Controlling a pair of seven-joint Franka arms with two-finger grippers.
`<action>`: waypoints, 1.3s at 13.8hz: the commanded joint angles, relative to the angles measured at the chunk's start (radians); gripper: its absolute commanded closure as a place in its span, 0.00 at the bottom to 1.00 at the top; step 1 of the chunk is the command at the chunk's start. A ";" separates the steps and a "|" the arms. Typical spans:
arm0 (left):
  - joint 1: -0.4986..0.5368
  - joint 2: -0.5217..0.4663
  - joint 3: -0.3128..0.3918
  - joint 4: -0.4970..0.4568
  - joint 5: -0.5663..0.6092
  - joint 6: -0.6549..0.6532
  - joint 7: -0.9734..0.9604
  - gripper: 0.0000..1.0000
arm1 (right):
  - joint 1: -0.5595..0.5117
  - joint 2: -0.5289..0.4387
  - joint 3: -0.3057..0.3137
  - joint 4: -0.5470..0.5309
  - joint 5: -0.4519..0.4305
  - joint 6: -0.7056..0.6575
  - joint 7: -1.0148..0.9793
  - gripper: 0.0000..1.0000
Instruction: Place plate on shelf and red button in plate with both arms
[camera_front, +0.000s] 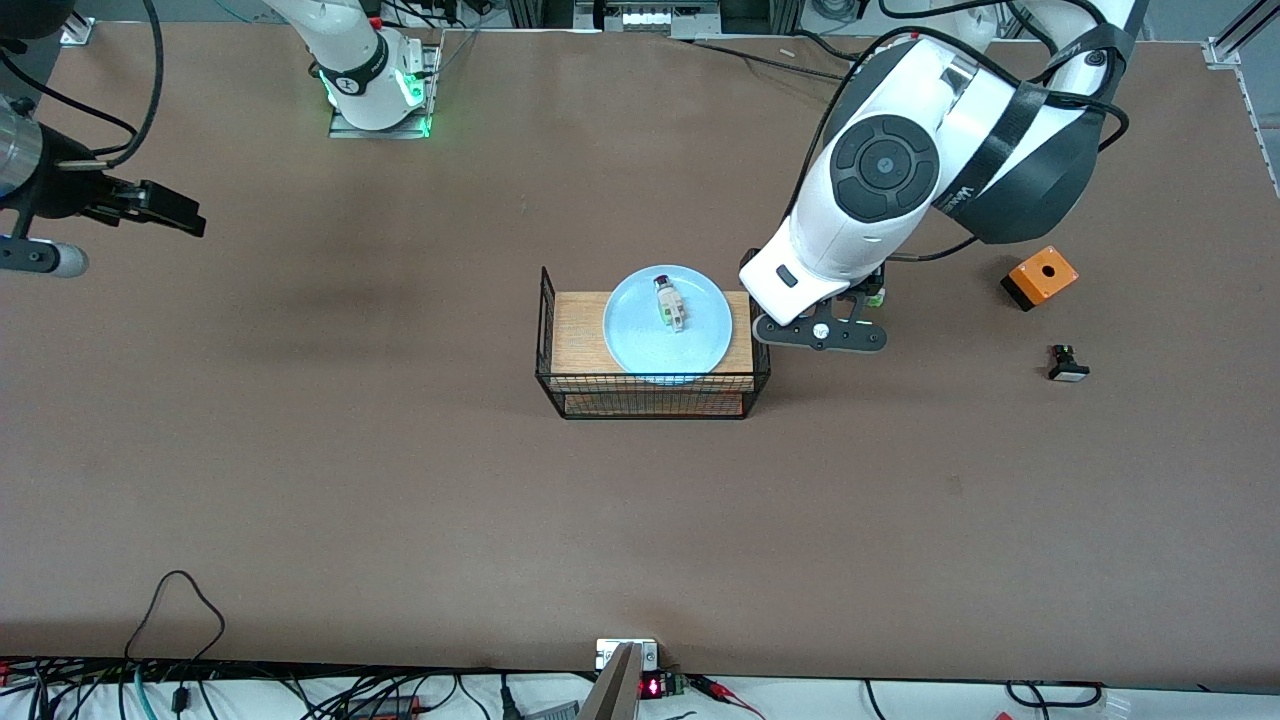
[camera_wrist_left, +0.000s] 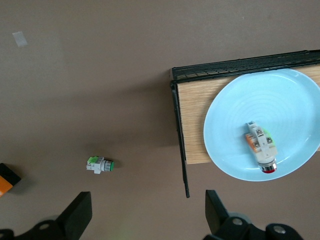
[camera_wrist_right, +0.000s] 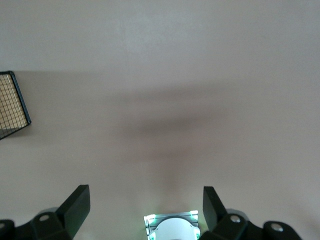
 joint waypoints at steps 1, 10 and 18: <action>0.076 0.000 -0.003 0.039 0.027 -0.041 0.144 0.00 | -0.009 0.020 -0.004 0.038 0.000 0.011 0.002 0.00; 0.221 -0.280 0.214 -0.208 -0.039 0.127 0.380 0.00 | -0.010 0.020 -0.002 0.038 -0.012 0.018 0.002 0.00; 0.144 -0.496 0.362 -0.569 -0.076 0.312 0.464 0.00 | -0.009 0.020 -0.002 0.038 -0.012 0.019 0.001 0.00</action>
